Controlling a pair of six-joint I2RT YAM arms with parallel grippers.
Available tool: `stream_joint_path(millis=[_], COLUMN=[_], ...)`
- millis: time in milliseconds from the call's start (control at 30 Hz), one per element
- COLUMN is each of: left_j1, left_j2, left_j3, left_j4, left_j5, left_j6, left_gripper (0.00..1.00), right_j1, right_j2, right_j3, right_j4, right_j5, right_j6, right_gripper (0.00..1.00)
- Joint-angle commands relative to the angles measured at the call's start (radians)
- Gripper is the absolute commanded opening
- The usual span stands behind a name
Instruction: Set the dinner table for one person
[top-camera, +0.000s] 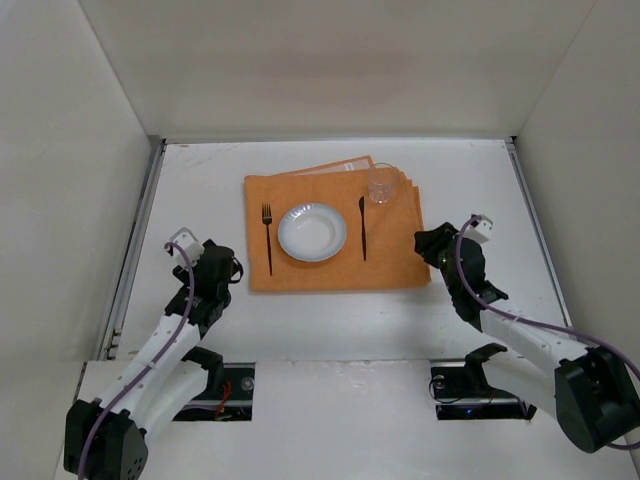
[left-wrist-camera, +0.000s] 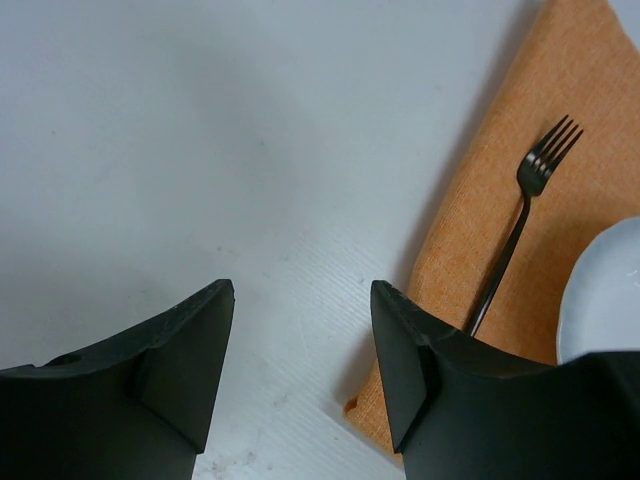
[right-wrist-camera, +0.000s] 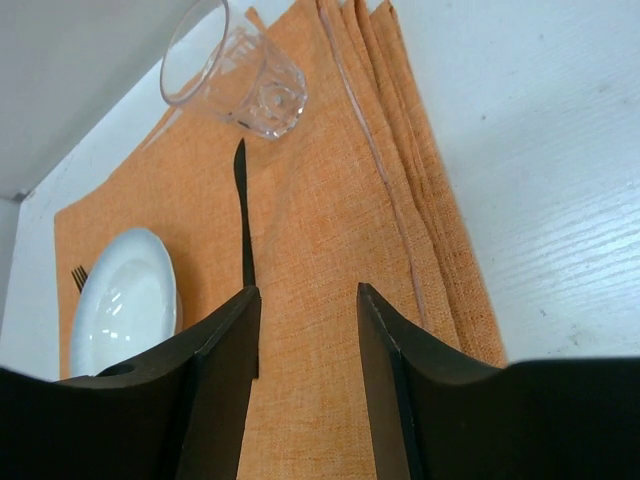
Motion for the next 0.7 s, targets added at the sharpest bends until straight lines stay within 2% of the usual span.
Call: stream_joint_path(millis=[0, 300, 667], left_j1=[0.024, 0.058, 0.087], left_j2=[0.033, 0.031, 0.103], left_j3=[-0.019, -0.059, -0.102], left_j4=[0.008, 0.114, 0.235], left_j5=[0.070, 0.105, 0.107], left_j6=[-0.077, -0.063, -0.106], left_gripper=[0.55, 0.55, 0.54], right_j1=[-0.016, -0.005, 0.007], right_j2=[-0.007, 0.065, 0.122], right_j3=[-0.005, 0.023, 0.037], right_j4=[0.078, 0.091, 0.096], right_j5=[0.046, 0.004, -0.011], right_j6=[0.006, 0.003, 0.005], right_gripper=[0.49, 0.50, 0.51])
